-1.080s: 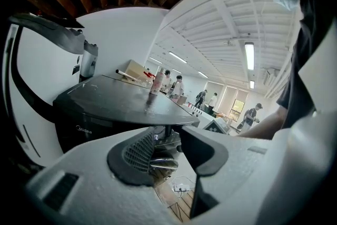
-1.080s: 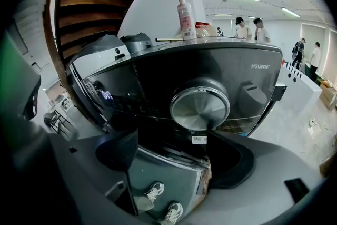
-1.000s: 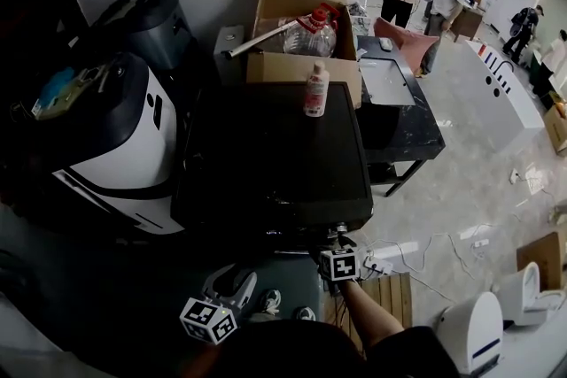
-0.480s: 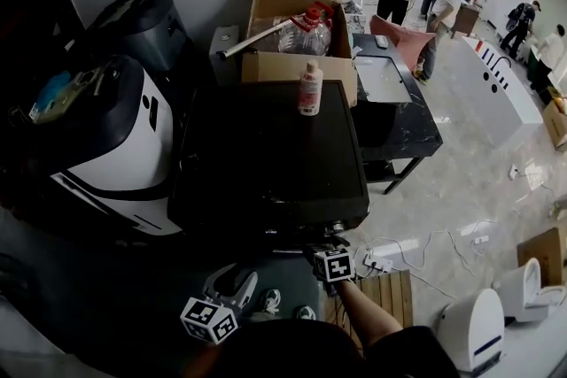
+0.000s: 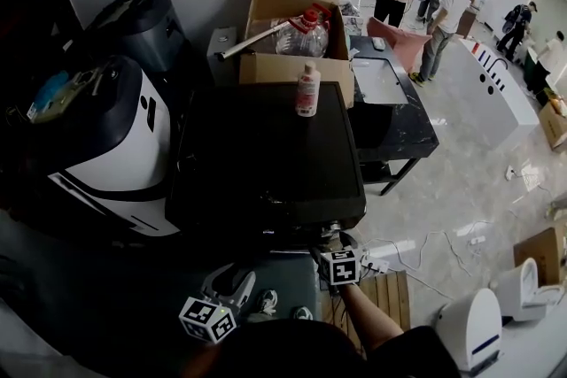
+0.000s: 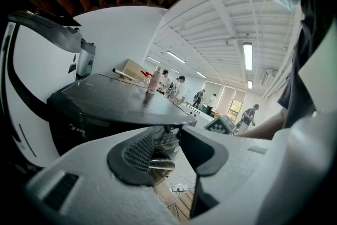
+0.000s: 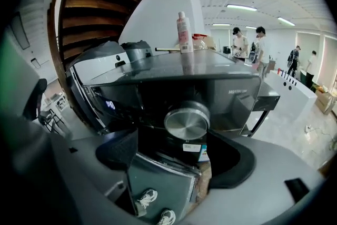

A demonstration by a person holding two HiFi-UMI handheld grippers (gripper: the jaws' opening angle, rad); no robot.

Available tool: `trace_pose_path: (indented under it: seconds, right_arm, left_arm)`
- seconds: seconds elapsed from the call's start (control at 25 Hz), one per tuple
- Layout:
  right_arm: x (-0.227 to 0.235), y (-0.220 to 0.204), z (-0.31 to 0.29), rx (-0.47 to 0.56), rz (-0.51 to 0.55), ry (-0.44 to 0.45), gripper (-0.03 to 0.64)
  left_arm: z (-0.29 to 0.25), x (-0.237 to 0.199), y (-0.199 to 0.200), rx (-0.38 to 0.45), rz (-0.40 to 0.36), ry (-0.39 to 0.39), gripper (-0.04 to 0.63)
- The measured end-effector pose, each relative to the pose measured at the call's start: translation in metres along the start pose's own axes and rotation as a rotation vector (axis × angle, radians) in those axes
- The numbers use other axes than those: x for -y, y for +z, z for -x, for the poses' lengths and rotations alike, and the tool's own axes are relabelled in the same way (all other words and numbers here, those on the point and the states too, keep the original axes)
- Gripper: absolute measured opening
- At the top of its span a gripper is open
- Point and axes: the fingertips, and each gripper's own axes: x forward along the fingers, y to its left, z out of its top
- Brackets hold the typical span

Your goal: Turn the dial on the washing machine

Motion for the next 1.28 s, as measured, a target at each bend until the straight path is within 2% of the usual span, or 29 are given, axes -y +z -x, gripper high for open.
trace_pose_path:
  seconds: [0.28,0.44,0.6,0.92,1.12,1.28]
  right_arm:
    - [-0.002,0.037,0.028,0.098,0.141,-0.055,0.399]
    - [-0.011,0.041,0.03,0.102,0.179,-0.038,0.397]
    - [-0.014,0.033,0.022,0.059,0.202,-0.022,0.389]
    - [-0.011,0.025,0.015,0.025,0.214,-0.038,0.383]
    - [-0.003,0.018,0.009,-0.009,0.155,-0.027,0.391]
    - [-0.001,0.018,0.007,-0.012,0.148,-0.033,0.39]
  left_arm:
    - [-0.008,0.01,0.002,-0.003,-0.005,-0.041,0.155]
    - [-0.01,0.009,0.003,0.003,-0.007,-0.048,0.155]
    - [-0.008,0.007,0.002,0.007,-0.005,-0.047,0.154]
    - [0.001,-0.003,0.002,0.014,0.008,-0.01,0.155]
    - [0.001,-0.002,0.002,0.015,0.012,-0.013,0.155]
    - [0.0,-0.002,0.002,0.014,0.011,-0.012,0.154]
